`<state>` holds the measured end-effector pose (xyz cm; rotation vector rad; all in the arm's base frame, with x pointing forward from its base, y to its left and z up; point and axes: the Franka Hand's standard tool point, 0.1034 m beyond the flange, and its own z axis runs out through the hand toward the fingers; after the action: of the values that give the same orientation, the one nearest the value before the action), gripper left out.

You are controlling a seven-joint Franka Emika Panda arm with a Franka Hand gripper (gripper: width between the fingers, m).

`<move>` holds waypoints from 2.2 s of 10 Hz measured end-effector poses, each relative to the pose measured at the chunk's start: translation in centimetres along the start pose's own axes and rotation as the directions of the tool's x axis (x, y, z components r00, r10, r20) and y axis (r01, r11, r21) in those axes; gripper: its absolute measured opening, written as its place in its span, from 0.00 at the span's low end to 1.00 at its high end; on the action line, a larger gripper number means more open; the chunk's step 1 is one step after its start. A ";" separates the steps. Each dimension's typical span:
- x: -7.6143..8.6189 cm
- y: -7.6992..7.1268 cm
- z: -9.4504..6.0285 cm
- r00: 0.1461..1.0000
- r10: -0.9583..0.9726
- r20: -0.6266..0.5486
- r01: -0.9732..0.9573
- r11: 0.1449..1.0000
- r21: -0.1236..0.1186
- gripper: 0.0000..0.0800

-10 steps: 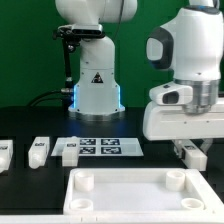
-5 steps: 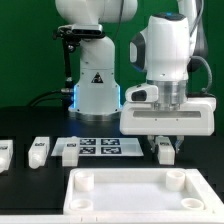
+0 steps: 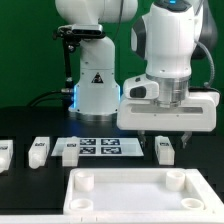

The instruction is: Assemble desk

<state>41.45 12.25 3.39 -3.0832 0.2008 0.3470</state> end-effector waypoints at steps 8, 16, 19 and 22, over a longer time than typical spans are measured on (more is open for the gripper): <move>3.8 -1.3 -0.1 0.848 -0.110 0.518 0.085 0.994 0.071 0.81; -0.1 -0.5 3.1 0.725 0.072 0.685 -0.063 0.997 -0.038 0.81; -0.1 -0.4 3.1 0.725 0.073 0.685 -0.065 0.997 -0.038 0.50; 0.6 -0.4 0.4 0.721 0.055 0.691 -0.053 0.998 -0.024 0.36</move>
Offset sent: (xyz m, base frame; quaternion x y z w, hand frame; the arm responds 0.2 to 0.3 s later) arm 0.0000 0.0000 0.0000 0.0000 -0.1938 0.0000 0.9810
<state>41.99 12.62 2.84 -2.6939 0.2544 1.4553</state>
